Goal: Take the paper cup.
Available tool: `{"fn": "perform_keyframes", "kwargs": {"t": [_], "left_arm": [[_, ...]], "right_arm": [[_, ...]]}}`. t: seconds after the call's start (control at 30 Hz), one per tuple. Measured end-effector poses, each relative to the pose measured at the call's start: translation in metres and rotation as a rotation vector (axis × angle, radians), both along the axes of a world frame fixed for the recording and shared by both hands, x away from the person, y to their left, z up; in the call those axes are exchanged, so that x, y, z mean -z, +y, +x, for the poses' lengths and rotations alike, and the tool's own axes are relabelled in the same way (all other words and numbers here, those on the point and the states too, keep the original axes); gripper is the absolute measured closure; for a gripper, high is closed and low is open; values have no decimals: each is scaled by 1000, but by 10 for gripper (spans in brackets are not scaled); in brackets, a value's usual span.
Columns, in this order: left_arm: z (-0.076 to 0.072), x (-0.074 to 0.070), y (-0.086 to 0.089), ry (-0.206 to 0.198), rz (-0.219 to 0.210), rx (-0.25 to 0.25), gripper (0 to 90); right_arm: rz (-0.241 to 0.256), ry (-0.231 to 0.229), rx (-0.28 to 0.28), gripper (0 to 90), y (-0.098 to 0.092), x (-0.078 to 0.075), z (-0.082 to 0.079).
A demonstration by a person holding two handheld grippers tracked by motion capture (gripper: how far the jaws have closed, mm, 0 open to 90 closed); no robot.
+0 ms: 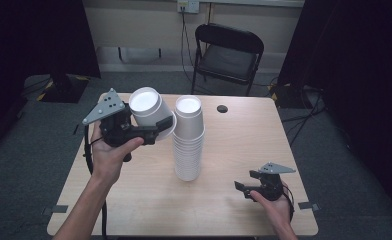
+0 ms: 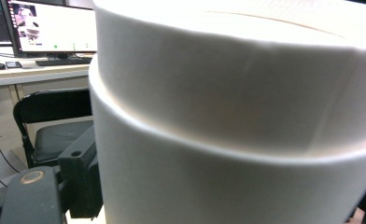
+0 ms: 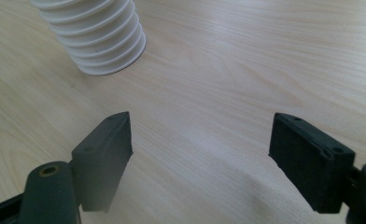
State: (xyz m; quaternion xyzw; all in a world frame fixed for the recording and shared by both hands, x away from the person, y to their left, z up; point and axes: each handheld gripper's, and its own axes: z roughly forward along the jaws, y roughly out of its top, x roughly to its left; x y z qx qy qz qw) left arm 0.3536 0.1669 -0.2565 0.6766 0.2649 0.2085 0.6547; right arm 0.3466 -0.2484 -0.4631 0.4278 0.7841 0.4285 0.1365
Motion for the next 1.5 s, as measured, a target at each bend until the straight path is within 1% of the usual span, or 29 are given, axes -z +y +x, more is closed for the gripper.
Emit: {"fn": "perform_keyframes", "kwargs": {"t": [0.13,0.17,0.2,0.23,0.27,0.33,0.37,0.4,0.47,0.5,0.57,0.67,0.77,0.8,0.9,0.93,0.97,1.03,1.1,1.13,1.17,1.23,1.27,1.3,1.33,1.37,1.47,1.5], "left_arm": [[-3,12,-1,-4,18,-4,154],[-4,16,-1,-8,18,-2,154],[-4,16,-1,-8,18,-2,154],[-6,23,-1,-18,23,-3,153],[-6,26,-1,-19,24,-5,153],[-7,32,-1,-13,28,-8,153],[-8,35,-1,-10,33,-25,153],[-8,39,0,-5,29,-25,153],[-8,42,0,-1,29,-25,153],[-10,49,0,6,41,-28,153],[-11,56,1,15,35,-27,153],[-15,64,4,31,34,-36,153],[-19,71,4,43,-9,-35,153],[-20,73,4,48,-9,-35,153],[-24,79,3,65,-18,-29,152],[-26,80,1,81,-28,-27,152],[-28,82,-1,84,-26,-23,151],[-32,85,-5,99,-3,8,151],[-36,91,-11,121,4,31,151],[-36,91,-11,121,4,31,151],[-39,96,-15,141,7,52,151],[-39,102,-19,164,8,72,151],[-39,102,-19,164,8,72,151],[-39,105,-22,180,3,80,151],[-39,107,-24,191,6,81,151],[-38,110,-27,206,15,92,151],[-39,114,-30,226,9,104,151],[-39,116,-30,237,7,107,151]], "right_arm": [[0,-9,-6,215,2,-2,-1],[-3,-9,-7,222,3,-2,-2],[-7,-9,-8,239,3,-2,-2],[-6,-6,-10,264,4,-2,-3],[-5,-10,-12,263,4,-2,-3],[-5,-16,-11,269,4,-3,-3],[-6,-21,-11,270,4,-4,-4],[-6,-25,-9,270,4,-5,-4],[-4,-31,-8,269,5,-6,-5],[-4,-34,-11,266,6,-7,-6],[-9,-35,-16,249,7,-9,-8],[-3,-43,-21,252,9,-13,-10],[0,-58,-35,253,12,-18,-13],[-3,-67,-41,251,15,-21,-15],[-14,-107,-57,253,22,-26,-20],[-11,-118,-74,253,25,-28,-22],[-5,-128,-90,254,28,-30,-24],[-1,-145,-108,255,34,-33,-27],[11,-149,-132,256,41,-37,-30],[8,-152,-141,257,44,-39,-31],[15,-151,-152,260,47,-40,-32],[14,-159,-166,265,53,-43,-34],[14,-159,-166,265,53,-43,-34],[16,-162,-184,276,57,-44,-34],[15,-170,-199,282,62,-45,-35],[26,-179,-215,289,68,-46,-37],[35,-185,-234,304,74,-48,-38],[45,-200,-260,318,81,-51,-40]]}}
